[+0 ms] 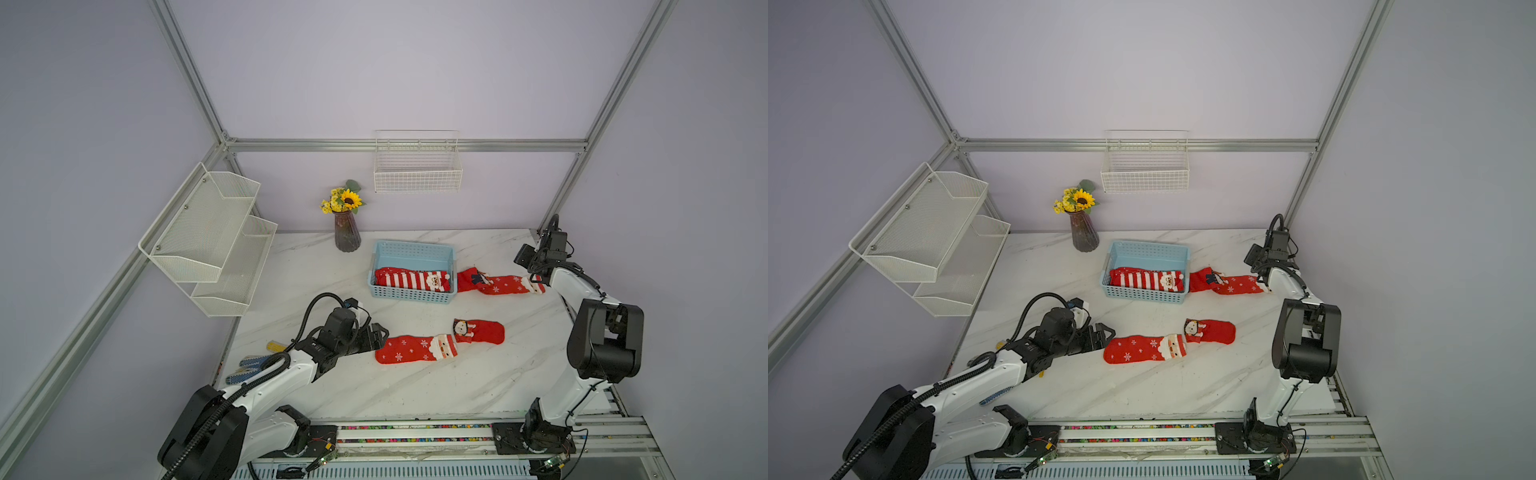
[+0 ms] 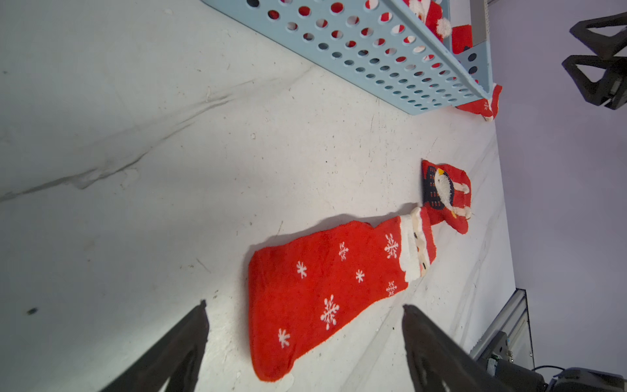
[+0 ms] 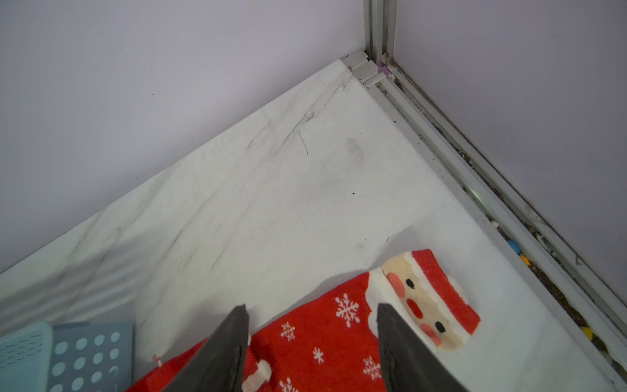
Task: Place the socks together as a pair
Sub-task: Pick up the sock at the center of the board.
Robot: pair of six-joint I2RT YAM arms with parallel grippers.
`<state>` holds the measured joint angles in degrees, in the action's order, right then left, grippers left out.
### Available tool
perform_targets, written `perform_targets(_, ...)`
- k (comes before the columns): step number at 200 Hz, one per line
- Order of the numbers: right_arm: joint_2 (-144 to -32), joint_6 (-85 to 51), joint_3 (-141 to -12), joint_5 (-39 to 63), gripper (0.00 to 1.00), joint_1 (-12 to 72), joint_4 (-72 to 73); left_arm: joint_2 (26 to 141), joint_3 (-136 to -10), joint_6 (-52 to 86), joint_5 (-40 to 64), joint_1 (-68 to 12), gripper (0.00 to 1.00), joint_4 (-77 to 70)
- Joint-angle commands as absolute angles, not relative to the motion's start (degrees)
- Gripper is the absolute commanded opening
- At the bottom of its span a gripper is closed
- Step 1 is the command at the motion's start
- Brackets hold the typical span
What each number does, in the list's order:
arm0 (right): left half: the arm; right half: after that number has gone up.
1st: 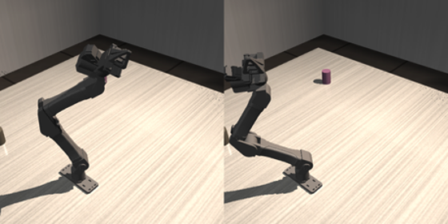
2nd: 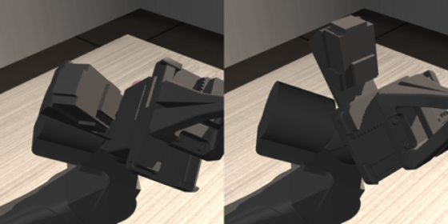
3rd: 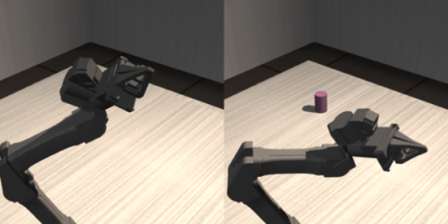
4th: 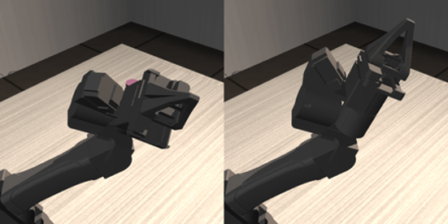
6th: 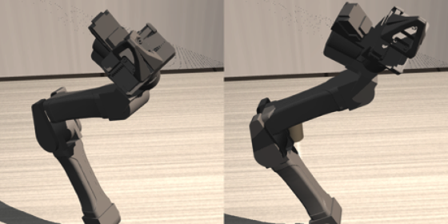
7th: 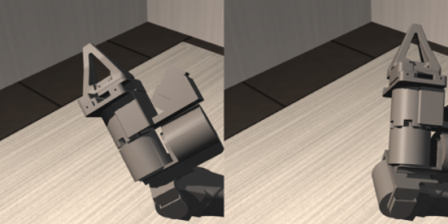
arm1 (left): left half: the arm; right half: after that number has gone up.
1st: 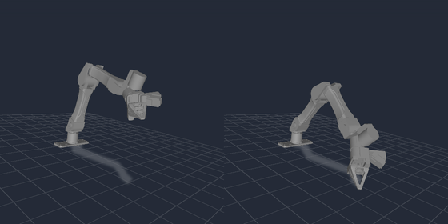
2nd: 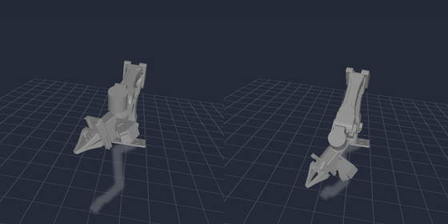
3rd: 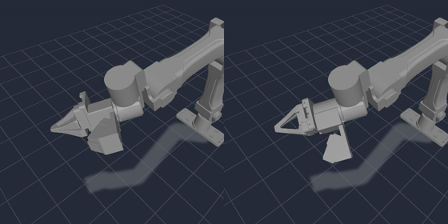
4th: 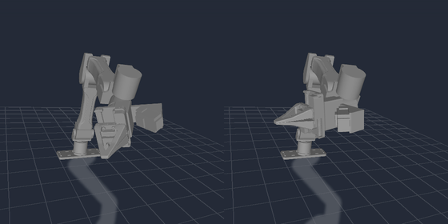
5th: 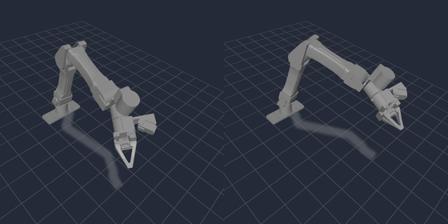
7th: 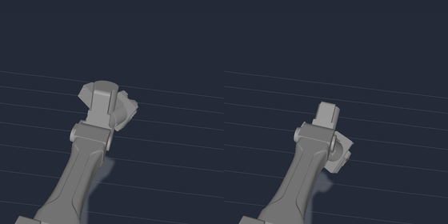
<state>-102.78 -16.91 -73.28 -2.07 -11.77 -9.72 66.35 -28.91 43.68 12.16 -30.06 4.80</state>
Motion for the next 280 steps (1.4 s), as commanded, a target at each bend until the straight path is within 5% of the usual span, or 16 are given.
perform_targets(1,-107.0,-12.6,-76.3,-1.9,0.61,-12.9,-8.7,65.1,-27.8,42.0,15.1,-29.8,0.88,2.1)
perform_targets(177,-120.8,-10.6,-83.0,2.3,0.49,-22.0,-14.7,64.3,-27.0,43.4,19.4,-29.8,0.86,0.5)
perform_targets(221,-120.9,-9.2,-82.3,3.3,0.29,-22.1,-15.0,65.7,-26.5,44.5,20.5,-29.8,0.84,-1.5)
perform_targets(280,-121.3,-10.4,-81.3,4.8,0.35,-22.0,-15.0,66.5,-25.9,44.0,21.3,-29.8,0.83,-2.5)
